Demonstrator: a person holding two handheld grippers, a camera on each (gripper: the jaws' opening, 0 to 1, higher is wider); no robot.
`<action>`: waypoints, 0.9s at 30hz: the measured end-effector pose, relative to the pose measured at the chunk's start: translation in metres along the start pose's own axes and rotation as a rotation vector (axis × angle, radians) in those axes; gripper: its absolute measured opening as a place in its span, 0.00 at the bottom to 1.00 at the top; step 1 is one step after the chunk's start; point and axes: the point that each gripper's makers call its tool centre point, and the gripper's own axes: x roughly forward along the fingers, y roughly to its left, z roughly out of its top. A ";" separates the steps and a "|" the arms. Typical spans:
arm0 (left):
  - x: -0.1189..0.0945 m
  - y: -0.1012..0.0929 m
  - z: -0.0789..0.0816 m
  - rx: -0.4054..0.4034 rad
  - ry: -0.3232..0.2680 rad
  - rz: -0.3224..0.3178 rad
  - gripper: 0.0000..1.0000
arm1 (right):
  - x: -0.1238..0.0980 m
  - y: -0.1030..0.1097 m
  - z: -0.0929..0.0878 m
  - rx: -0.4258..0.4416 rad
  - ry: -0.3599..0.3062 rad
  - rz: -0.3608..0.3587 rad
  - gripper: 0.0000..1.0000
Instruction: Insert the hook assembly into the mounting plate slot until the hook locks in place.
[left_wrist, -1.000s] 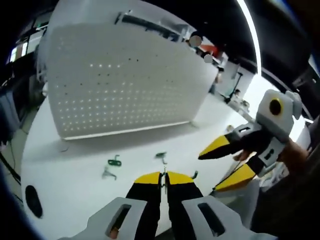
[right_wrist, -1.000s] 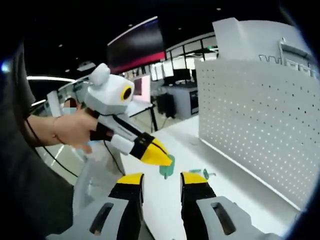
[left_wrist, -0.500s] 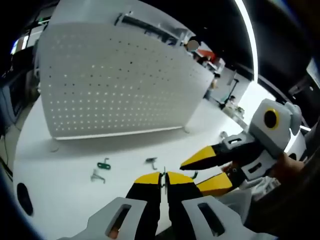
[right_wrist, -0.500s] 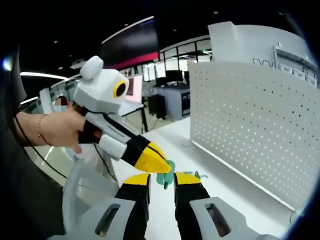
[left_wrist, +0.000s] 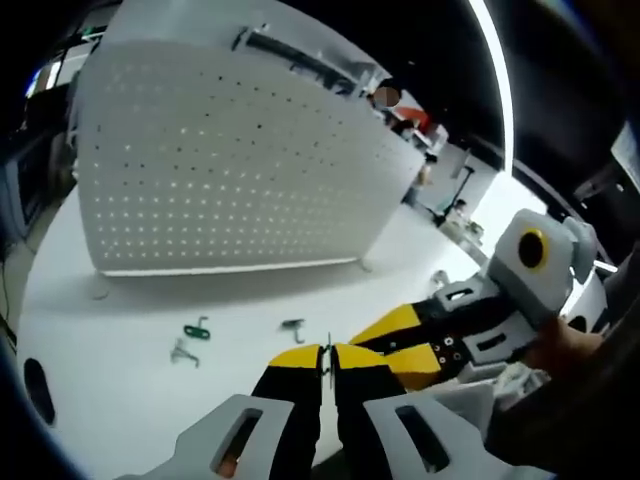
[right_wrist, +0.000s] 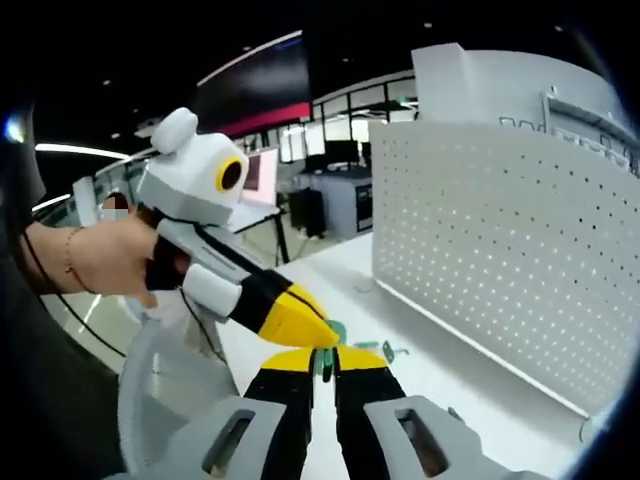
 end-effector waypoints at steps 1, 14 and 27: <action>0.000 0.000 0.000 -0.008 -0.003 -0.003 0.03 | 0.000 0.000 0.000 -0.003 -0.001 -0.002 0.03; -0.002 -0.006 0.001 -0.090 -0.030 -0.040 0.03 | -0.001 0.000 0.001 -0.020 -0.009 -0.011 0.01; -0.003 -0.008 0.000 -0.124 -0.045 -0.066 0.03 | -0.003 0.001 0.002 -0.052 -0.011 -0.012 0.00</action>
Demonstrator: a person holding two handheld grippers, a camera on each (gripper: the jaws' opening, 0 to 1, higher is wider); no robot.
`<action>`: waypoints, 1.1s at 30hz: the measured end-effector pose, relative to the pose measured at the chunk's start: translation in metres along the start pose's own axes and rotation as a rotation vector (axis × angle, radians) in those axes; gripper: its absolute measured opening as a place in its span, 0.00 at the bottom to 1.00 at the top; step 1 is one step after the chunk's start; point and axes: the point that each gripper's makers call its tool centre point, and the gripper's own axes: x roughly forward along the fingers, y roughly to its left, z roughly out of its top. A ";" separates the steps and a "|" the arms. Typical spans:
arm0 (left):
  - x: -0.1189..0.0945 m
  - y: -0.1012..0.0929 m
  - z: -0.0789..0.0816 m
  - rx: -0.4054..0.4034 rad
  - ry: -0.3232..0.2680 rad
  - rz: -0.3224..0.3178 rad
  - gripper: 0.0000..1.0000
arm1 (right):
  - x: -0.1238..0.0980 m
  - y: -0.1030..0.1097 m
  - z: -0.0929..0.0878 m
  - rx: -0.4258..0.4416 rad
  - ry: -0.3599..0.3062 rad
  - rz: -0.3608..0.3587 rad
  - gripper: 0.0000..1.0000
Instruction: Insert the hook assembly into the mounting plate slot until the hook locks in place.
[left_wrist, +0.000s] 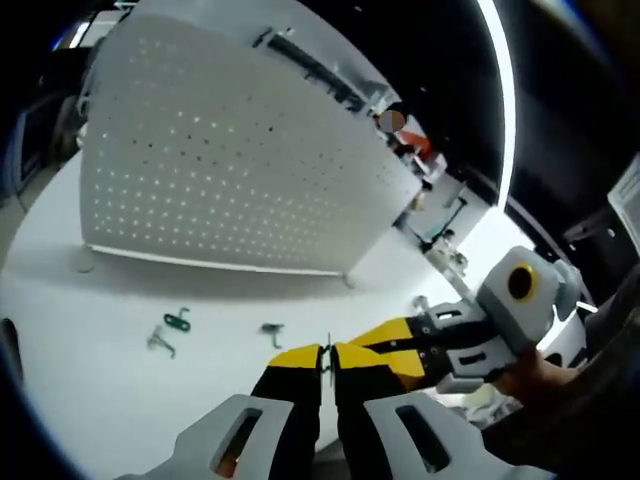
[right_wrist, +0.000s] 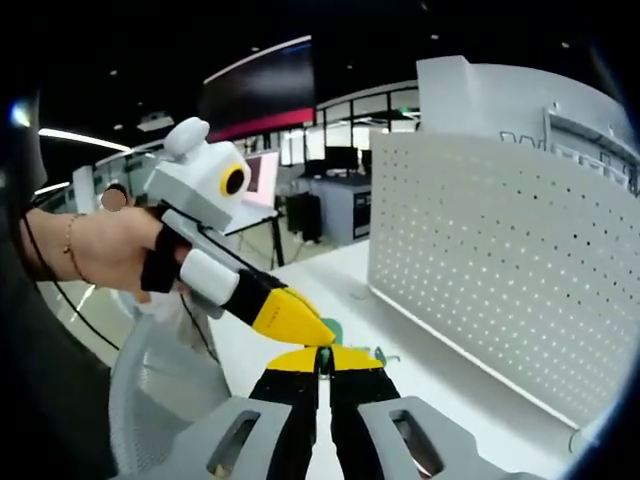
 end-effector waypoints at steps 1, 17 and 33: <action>0.000 0.000 -0.002 -0.002 0.006 -0.003 0.03 | 0.000 0.001 -0.002 0.005 0.010 0.006 0.00; 0.000 0.005 0.003 0.138 -0.027 0.019 0.29 | -0.003 -0.007 -0.006 0.020 0.014 -0.021 0.00; -0.007 -0.027 0.013 0.205 -0.102 -0.124 0.71 | -0.010 -0.020 0.002 0.067 -0.028 -0.063 0.00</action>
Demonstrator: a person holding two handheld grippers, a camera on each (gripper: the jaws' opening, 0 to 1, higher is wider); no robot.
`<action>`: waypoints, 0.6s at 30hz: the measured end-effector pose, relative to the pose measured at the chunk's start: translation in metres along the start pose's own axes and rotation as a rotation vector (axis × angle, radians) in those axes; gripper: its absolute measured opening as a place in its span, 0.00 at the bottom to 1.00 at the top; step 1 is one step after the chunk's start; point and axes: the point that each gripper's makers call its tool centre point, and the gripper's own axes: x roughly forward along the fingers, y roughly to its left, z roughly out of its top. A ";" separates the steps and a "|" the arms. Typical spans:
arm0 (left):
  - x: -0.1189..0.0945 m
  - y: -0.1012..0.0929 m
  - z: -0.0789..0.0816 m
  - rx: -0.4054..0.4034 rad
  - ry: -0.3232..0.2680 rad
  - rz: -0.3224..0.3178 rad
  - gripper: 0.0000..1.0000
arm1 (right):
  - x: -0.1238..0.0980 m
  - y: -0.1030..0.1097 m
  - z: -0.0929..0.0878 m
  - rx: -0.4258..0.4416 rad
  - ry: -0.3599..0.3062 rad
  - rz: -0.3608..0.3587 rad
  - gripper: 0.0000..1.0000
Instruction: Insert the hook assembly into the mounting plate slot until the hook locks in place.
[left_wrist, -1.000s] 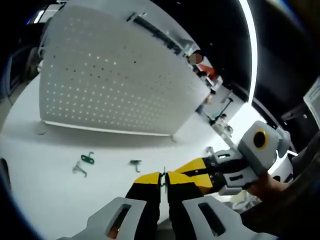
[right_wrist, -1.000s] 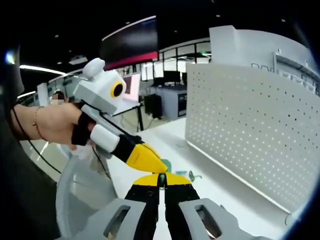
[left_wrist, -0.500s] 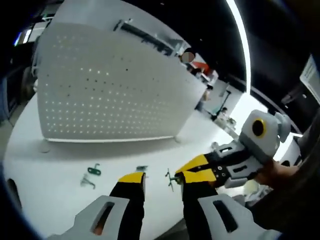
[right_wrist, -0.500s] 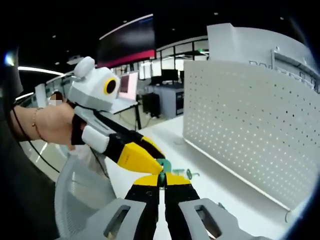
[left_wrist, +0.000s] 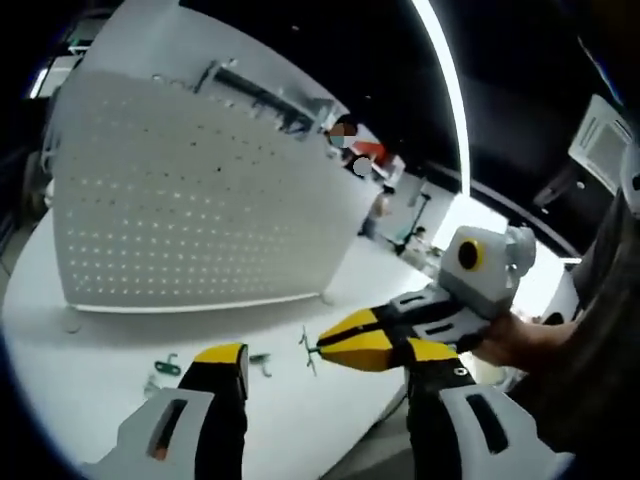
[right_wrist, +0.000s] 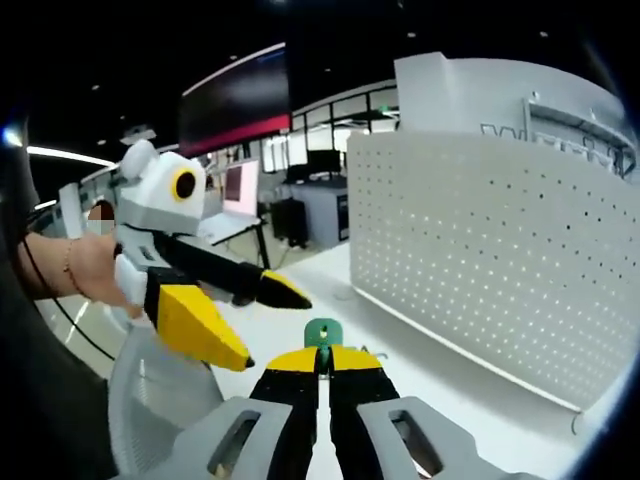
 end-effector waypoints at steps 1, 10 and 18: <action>0.001 -0.001 0.000 0.001 0.002 0.000 0.76 | 0.000 0.001 0.000 0.000 -0.001 0.001 0.00; 0.000 0.001 -0.007 0.002 0.032 0.025 0.99 | 0.001 0.001 0.002 0.000 -0.003 -0.004 0.00; 0.000 -0.016 -0.002 0.037 0.031 -0.031 1.00 | 0.002 0.001 0.007 0.001 -0.017 -0.007 0.00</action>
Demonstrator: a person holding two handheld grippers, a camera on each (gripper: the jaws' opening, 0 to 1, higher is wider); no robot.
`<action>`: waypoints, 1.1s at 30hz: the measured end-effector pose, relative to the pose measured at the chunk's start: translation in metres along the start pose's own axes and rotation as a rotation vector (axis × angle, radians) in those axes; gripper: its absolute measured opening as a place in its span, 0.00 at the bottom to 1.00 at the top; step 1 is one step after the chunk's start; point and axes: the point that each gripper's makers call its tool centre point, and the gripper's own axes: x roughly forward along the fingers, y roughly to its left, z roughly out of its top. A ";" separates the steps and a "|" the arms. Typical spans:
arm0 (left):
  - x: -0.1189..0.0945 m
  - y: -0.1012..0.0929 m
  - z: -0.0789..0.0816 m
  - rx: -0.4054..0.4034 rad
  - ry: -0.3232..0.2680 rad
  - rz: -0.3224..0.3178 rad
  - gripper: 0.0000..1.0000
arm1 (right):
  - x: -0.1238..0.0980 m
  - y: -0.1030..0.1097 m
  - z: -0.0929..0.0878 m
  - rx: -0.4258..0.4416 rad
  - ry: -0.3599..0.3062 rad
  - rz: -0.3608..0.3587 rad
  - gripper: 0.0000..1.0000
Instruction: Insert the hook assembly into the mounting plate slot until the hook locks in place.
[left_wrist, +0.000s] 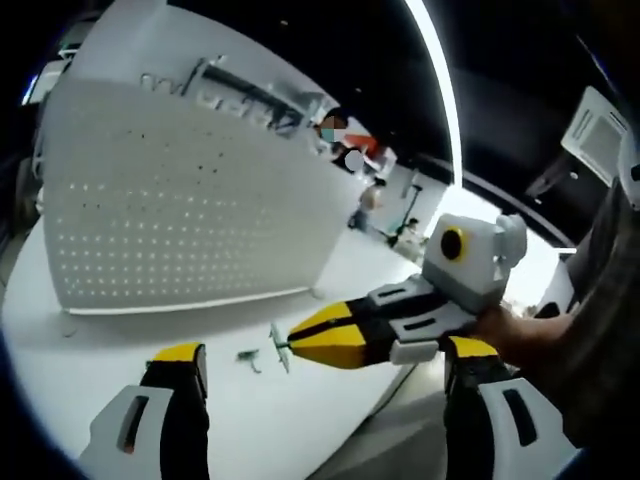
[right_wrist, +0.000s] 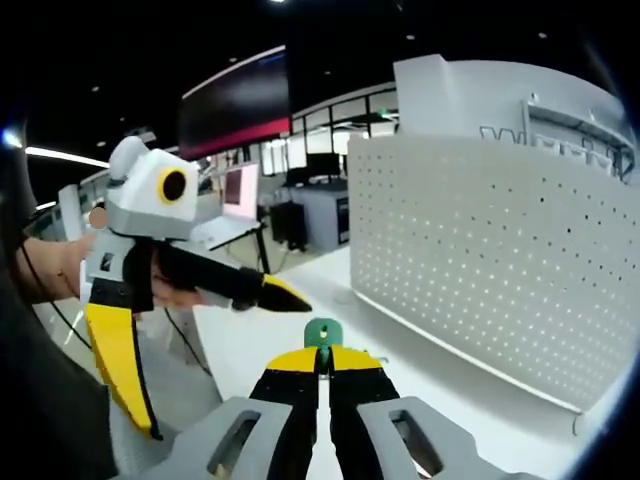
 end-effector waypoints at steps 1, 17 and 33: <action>0.000 0.000 0.000 0.004 0.004 -0.002 1.00 | 0.000 0.000 0.001 -0.002 -0.002 -0.001 0.00; -0.004 -0.011 0.014 0.061 0.000 0.009 1.00 | -0.018 -0.031 0.039 -0.007 -0.133 -0.174 0.00; -0.024 0.011 0.030 0.041 -0.052 0.086 1.00 | -0.045 -0.104 0.088 -0.062 -0.324 -0.490 0.00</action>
